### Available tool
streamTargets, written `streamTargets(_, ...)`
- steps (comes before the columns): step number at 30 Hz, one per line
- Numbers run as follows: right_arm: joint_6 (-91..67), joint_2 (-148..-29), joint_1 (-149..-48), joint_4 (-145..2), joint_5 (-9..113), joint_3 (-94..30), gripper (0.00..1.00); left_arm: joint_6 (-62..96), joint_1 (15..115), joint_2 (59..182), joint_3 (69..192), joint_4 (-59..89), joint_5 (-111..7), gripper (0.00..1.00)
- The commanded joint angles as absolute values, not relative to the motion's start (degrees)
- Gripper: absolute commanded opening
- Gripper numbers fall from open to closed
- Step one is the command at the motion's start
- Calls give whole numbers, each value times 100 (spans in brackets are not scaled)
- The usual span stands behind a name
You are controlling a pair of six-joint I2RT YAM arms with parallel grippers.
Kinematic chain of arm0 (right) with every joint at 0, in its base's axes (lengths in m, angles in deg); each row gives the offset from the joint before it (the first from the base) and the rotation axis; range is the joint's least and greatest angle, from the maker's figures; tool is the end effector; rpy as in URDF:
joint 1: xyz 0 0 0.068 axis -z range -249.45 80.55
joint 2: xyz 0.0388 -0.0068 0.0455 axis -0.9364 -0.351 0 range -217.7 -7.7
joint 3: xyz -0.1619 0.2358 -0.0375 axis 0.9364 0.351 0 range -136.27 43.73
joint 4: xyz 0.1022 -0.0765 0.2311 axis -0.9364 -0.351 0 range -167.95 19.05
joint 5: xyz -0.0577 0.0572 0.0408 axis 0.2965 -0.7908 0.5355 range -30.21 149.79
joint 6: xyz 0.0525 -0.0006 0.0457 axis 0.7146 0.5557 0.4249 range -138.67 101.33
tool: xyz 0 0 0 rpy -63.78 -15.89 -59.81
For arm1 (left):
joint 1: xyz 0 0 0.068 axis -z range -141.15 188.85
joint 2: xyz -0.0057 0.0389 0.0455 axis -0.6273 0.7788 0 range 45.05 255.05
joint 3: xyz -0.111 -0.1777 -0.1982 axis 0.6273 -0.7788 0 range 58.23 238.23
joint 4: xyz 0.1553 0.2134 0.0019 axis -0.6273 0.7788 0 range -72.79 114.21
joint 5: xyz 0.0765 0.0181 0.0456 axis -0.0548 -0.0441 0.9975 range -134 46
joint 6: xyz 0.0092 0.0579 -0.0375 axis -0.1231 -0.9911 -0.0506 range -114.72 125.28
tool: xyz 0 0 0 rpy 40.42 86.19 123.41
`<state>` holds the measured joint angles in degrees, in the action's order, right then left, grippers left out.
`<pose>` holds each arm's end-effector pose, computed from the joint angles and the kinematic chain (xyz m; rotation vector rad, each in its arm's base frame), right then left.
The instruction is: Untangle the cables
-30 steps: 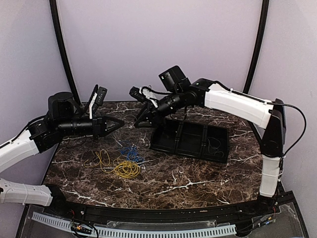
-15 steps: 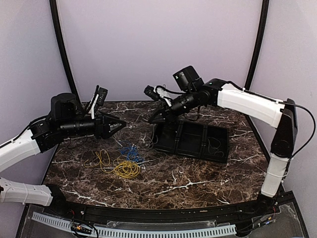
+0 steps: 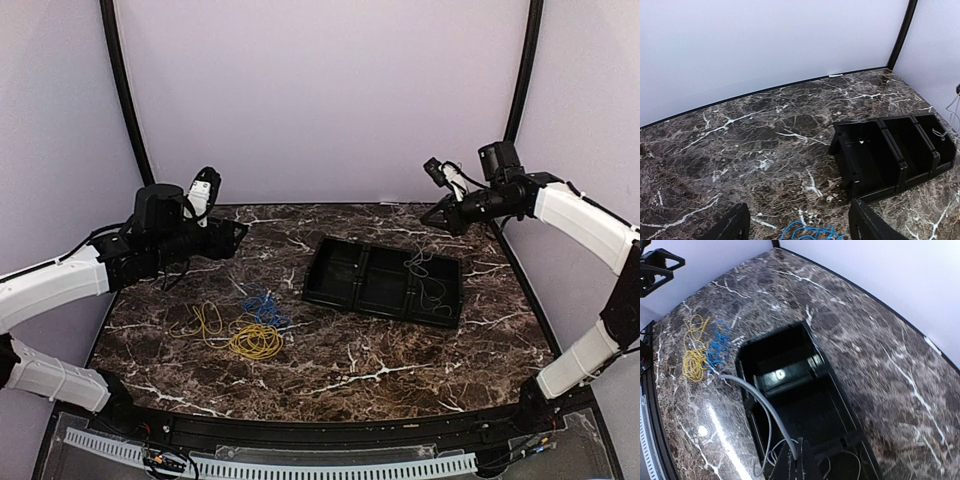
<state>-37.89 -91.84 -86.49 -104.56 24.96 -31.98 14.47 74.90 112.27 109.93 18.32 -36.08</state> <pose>0.3105 0.1290 0.3346 -0.9819 2.0068 0.6751 0.2397 -0.1649 0.3261 0.3416 1.8478 -0.4178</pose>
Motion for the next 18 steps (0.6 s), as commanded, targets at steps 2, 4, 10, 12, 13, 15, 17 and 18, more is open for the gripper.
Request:
streamTargets(2,-3851,-8537,-8167,-10496,2555,-2584,0,1176,7203,10985,10708,1432,-3178,70)
streamTargets(4,-3836,-8432,-8116,-10488,2683,-2387,0,1096,7199,10816,10573,1360,-3066,70)
streamTargets(10,-3906,-8520,-8088,-10237,3099,-1744,0,1002,7190,10354,10314,1179,-2955,71)
streamTargets(12,-4010,-8599,-8045,-10024,3424,-1451,0,996,7189,10282,10254,1150,-2907,71)
streamTargets(13,-4062,-8640,-8019,-9937,3532,-1332,0,995,7190,10245,10236,1137,-2893,71)
streamTargets(15,-4141,-8751,-7956,-9860,3640,-1230,0,987,7190,10226,10211,1121,-2891,71)
streamTargets(17,-4155,-8845,-7903,-9866,3642,-1244,0,991,7192,10233,10209,1116,-2881,71)
streamTargets(18,-4159,-8860,-7883,-9864,3637,-1266,0,993,7191,10243,10215,1115,-2873,71)
